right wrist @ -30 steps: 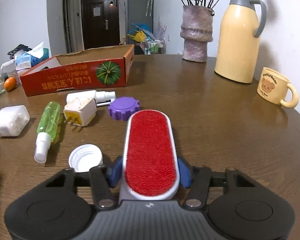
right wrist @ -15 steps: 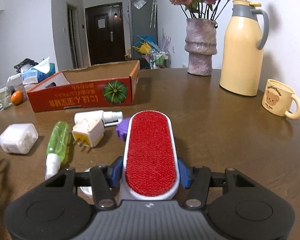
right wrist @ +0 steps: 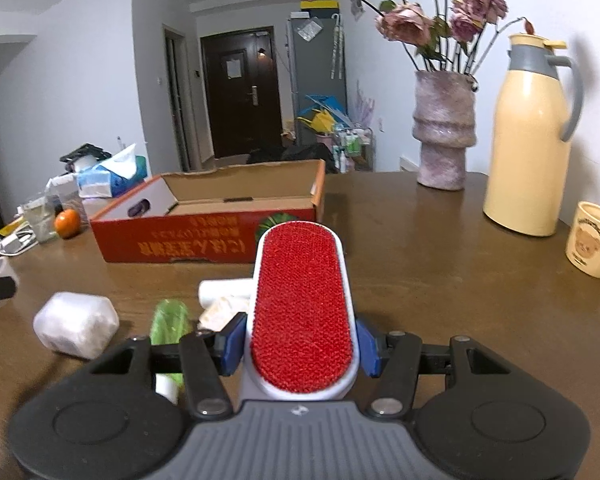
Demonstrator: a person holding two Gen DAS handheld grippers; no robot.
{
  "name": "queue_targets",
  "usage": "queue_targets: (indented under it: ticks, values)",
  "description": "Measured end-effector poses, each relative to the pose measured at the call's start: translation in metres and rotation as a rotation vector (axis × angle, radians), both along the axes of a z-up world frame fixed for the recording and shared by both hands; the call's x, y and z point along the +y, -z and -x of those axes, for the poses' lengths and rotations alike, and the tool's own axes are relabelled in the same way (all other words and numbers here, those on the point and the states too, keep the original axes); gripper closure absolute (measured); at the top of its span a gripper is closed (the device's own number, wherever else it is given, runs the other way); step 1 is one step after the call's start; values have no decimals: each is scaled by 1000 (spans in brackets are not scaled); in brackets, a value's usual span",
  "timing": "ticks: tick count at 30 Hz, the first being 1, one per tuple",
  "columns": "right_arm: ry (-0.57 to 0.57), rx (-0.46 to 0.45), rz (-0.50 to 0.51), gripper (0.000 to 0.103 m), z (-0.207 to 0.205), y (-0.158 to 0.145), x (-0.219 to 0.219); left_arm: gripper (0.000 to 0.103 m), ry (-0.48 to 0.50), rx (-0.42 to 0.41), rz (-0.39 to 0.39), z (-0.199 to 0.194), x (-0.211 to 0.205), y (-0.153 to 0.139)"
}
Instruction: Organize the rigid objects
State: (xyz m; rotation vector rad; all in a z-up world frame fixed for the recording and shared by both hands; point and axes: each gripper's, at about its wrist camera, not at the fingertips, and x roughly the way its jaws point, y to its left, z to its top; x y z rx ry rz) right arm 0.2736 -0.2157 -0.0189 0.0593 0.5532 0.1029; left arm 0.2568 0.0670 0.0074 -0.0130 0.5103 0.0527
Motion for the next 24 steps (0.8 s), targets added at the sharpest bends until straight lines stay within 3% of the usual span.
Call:
queue_targets:
  ticks: [14, 24]
  values:
    - [-63, -58, -43, 48, -43, -25, 26, 59, 68, -35, 15, -54, -31, -21]
    - [-73, -65, -62, 48, -86, -33, 38, 59, 63, -35, 43, -96, -35, -26]
